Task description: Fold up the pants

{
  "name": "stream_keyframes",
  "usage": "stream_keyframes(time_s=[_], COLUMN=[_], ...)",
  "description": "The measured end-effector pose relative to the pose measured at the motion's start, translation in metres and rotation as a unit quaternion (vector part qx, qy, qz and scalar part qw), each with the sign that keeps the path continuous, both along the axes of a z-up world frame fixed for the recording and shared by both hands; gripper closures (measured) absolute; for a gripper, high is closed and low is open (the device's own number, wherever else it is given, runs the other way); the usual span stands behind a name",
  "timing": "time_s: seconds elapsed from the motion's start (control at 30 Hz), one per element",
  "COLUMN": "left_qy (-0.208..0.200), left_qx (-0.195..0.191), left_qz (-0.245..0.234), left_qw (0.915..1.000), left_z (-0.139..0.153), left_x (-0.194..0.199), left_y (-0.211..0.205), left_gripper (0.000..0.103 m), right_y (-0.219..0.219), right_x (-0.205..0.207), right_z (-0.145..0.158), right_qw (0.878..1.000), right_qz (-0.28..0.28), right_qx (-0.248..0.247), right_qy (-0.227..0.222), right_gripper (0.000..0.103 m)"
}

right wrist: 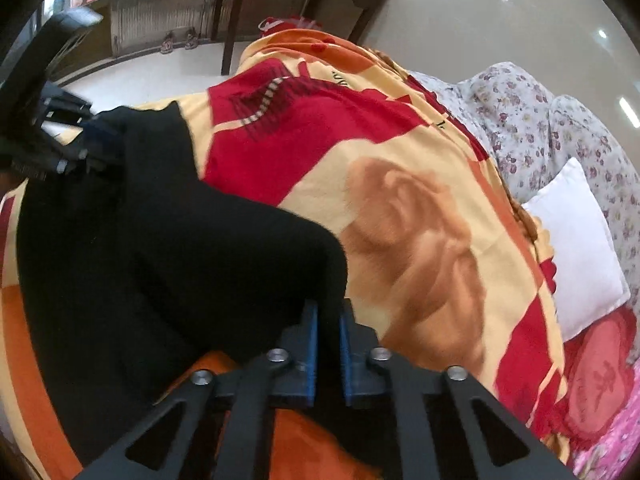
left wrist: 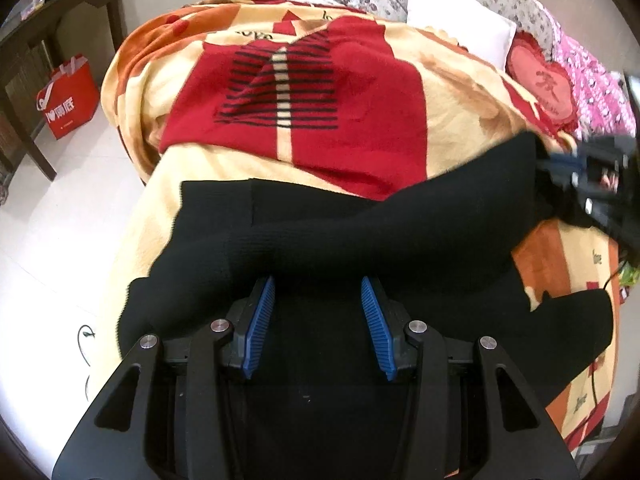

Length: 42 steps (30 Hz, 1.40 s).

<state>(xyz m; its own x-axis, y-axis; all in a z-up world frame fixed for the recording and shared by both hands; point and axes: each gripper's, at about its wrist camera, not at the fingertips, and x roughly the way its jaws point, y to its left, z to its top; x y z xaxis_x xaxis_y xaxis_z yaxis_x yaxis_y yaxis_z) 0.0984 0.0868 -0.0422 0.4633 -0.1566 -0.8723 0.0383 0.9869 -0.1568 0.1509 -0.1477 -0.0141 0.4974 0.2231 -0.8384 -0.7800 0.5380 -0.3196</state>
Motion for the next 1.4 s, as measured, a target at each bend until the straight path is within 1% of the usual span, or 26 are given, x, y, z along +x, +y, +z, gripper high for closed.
stream_keyframes(time_s=[0.1,0.17,0.23,0.3,0.33,0.37,0.43,0.5,0.53,0.57,0.6,0.63,0.67,0.7,0.73,0.83,0.9,1.0,1.07,1.13,1.17,1.23,1.3,1.33,1.37,1.4], left_qy=[-0.014,-0.026,-0.039,-0.043,-0.037,-0.031,-0.014,-0.009,-0.01,-0.012,-0.015,-0.017,-0.018,-0.017,-0.014,-0.007,-0.005,-0.007,-0.003,0.019,0.022,0.014,0.014,0.014,0.016,0.018], left_qx=[-0.003,-0.002,0.01,0.006,-0.001,-0.004,-0.011,-0.008,-0.005,-0.001,0.001,0.002,0.003,0.004,0.002,-0.008,-0.008,-0.008,0.0,-0.003,-0.006,0.006,0.009,0.005,0.0,-0.005], left_qz=[0.016,0.029,0.047,0.06,0.066,0.068,0.066,0.065,0.063,0.062,0.06,0.06,0.059,0.059,0.06,0.063,0.065,0.08,0.092,0.093,0.093,0.088,0.086,0.086,0.087,0.087], left_qw=[0.9998,0.9992,0.9981,0.9972,0.9971,0.9972,0.9977,0.9978,0.998,0.998,0.9981,0.9981,0.9981,0.9981,0.9981,0.998,0.9978,0.9967,0.9957,0.9954,0.9954,0.996,0.9962,0.9961,0.9961,0.996], left_z=[0.011,0.019,0.025,0.026,0.024,0.021,0.013,0.009,0.009,0.009,0.01,0.01,0.01,0.009,0.008,0.003,0.001,0.0,-0.005,-0.015,-0.018,-0.019,-0.018,-0.018,-0.018,-0.017], left_x=[-0.01,-0.019,-0.027,-0.035,-0.038,-0.039,-0.041,-0.044,-0.047,-0.049,-0.051,-0.051,-0.052,-0.051,-0.05,-0.05,-0.05,-0.046,-0.036,-0.024,-0.022,-0.018,-0.016,-0.015,-0.015,-0.016], left_y=[0.011,0.019,0.028,0.038,0.041,0.043,0.043,0.039,0.037,0.036,0.035,0.035,0.035,0.036,0.037,0.041,0.045,0.055,0.062,0.067,0.068,0.067,0.067,0.069,0.07,0.073], left_gripper=[0.058,0.058,0.058,0.058,0.057,0.057,0.057,0.057,0.057,0.057,0.057,0.057,0.057,0.057,0.057,0.057,0.057,0.057,0.057,0.057,0.057,0.057,0.057,0.057,0.057,0.057], right_y=[-0.008,-0.018,-0.029,-0.033,-0.033,-0.031,-0.028,-0.03,-0.032,-0.033,-0.034,-0.034,-0.031,-0.025,-0.016,0.023,0.051,0.079,0.09,0.099,0.101,0.103,0.106,0.109,0.111,0.113], right_x=[-0.037,-0.067,-0.103,-0.135,-0.148,-0.158,-0.165,-0.164,-0.162,-0.16,-0.16,-0.159,-0.155,-0.151,-0.146,-0.117,-0.09,-0.059,-0.042,-0.024,-0.018,-0.011,-0.014,-0.018,-0.023,-0.03], right_z=[0.003,0.011,0.017,0.006,-0.007,-0.025,-0.045,-0.042,-0.034,-0.025,-0.011,-0.002,0.006,0.014,0.019,0.015,0.005,-0.009,-0.022,-0.036,-0.043,-0.051,-0.052,-0.049,-0.044,-0.037], right_qw=[1.0,0.998,0.994,0.989,0.987,0.988,0.988,0.983,0.977,0.972,0.963,0.956,0.949,0.944,0.943,0.948,0.949,0.952,0.95,0.947,0.942,0.933,0.927,0.929,0.932,0.936], right_qz=[-0.001,-0.009,-0.014,-0.02,-0.021,-0.031,-0.052,-0.075,-0.084,-0.086,-0.08,-0.074,-0.07,-0.069,-0.069,-0.066,-0.071,-0.072,-0.076,-0.091,-0.097,-0.103,-0.099,-0.091,-0.084,-0.076], right_qx=[0.023,0.062,0.108,0.139,0.144,0.132,0.117,0.144,0.169,0.196,0.238,0.266,0.292,0.311,0.317,0.3,0.29,0.271,0.264,0.259,0.264,0.281,0.297,0.296,0.295,0.295], right_qy=[0.002,0.007,0.017,0.043,0.066,0.079,0.082,0.089,0.097,0.098,0.096,0.095,0.094,0.089,0.08,0.083,0.102,0.126,0.15,0.169,0.182,0.202,0.209,0.203,0.193,0.177], right_gripper=[0.098,0.098,0.098,0.098,0.098,0.098,0.097,0.095,0.094,0.09,0.082,0.077,0.062,0.051,0.05,0.05,0.05,0.05,0.05,0.05,0.05,0.052,0.071,0.076,0.087,0.093])
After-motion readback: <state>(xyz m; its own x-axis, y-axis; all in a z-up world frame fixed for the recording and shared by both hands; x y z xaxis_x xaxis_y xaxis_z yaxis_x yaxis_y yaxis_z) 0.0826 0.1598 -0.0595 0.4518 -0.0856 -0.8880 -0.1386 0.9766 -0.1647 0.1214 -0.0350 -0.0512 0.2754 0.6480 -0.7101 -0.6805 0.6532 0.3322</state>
